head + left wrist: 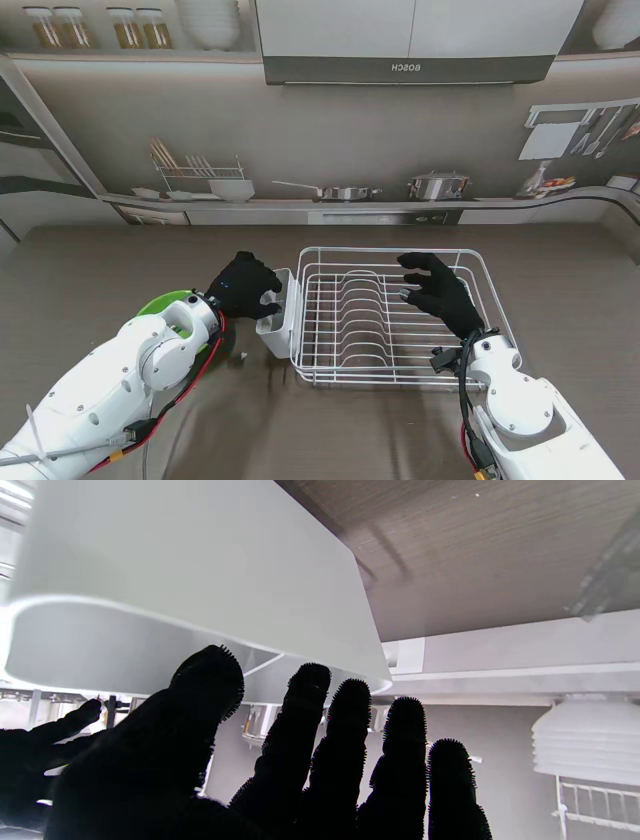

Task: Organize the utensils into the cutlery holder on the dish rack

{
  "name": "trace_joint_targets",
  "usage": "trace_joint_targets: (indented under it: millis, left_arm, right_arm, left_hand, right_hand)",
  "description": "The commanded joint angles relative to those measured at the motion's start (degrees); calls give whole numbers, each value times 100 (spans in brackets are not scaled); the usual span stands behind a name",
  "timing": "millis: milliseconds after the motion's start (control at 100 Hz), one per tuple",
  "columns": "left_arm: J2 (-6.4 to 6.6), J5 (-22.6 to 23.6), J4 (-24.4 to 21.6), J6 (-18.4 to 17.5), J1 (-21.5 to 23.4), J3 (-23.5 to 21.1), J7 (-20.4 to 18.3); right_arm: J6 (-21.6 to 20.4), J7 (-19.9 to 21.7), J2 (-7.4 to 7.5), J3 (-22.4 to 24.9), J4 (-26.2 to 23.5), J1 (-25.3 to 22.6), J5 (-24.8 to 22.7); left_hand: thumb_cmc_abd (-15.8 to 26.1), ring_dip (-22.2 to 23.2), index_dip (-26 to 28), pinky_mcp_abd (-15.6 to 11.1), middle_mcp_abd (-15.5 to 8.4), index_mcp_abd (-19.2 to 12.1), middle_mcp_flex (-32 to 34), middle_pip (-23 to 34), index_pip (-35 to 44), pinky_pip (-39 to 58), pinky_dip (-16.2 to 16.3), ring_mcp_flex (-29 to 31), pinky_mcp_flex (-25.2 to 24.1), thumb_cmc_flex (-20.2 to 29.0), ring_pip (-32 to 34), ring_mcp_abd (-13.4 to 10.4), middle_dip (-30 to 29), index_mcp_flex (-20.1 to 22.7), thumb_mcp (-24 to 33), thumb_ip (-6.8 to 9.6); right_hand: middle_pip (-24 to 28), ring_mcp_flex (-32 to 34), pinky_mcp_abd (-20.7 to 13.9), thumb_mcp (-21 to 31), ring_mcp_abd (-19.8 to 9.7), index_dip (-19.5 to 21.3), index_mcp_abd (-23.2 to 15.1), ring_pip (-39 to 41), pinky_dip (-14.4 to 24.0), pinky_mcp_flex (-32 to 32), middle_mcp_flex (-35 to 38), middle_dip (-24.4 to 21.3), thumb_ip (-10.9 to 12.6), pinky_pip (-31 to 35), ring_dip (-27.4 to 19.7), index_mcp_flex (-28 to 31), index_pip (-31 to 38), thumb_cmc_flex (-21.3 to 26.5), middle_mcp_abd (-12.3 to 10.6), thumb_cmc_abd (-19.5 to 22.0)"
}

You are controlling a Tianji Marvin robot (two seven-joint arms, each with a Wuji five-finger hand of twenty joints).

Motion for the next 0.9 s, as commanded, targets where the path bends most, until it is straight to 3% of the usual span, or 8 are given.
trace_joint_targets:
  millis: [0, 430, 610, 890]
  left_arm:
    - [53, 62, -157, 2, 82, -106, -118]
    - [155, 542, -924, -22, 940, -1403, -358]
    - [153, 430, -866, 87, 1099, -1688, -454]
    - [181, 379, -413, 176, 945, -1689, -511]
  right_arm:
    - [-25, 90, -19, -19, 6, -14, 3]
    - [-42, 88, -21, -32, 41, 0, 0]
    - [-43, 101, -19, -53, 60, 11, -1]
    - [-23, 101, -19, -60, 77, 19, -9]
  left_hand:
    - [174, -73, -192, -74, 97, 258, -190, -96, -269, -170, -84, -143, -155, -216, -151, 80, -103, -278, 3, 182]
    - [451, -83, -488, -78, 167, 320, -273, -279, -489, -210, -79, -145, -155, -271, -191, 88, -291, -542, -290, 168]
    - [467, -138, -669, -74, 198, 382, -331, -433, -656, -353, -90, -222, -190, -101, -293, 95, -507, -761, -306, 190]
    - [414, -192, -963, -93, 219, 576, -455, -523, -930, -523, -82, -300, -218, 23, -400, 76, -657, -1132, -196, 188]
  right_hand:
    - [-58, 154, -169, -178, -118, -139, -18, -33, 134, 20, -37, -29, 87, -107, 47, -116, -36, -191, -23, 119]
    - [-57, 158, -173, -173, -114, -137, -18, -33, 135, 24, -26, -29, 90, -105, 47, -114, -37, -182, -39, 130]
    - [-56, 152, -177, -177, -114, -138, -22, -35, 135, 24, -32, -28, 90, -105, 46, -118, -39, -183, -45, 138]
    - [-57, 151, -173, -173, -106, -138, -31, -37, 136, 21, -29, -29, 90, -106, 46, -122, -39, -179, -34, 127]
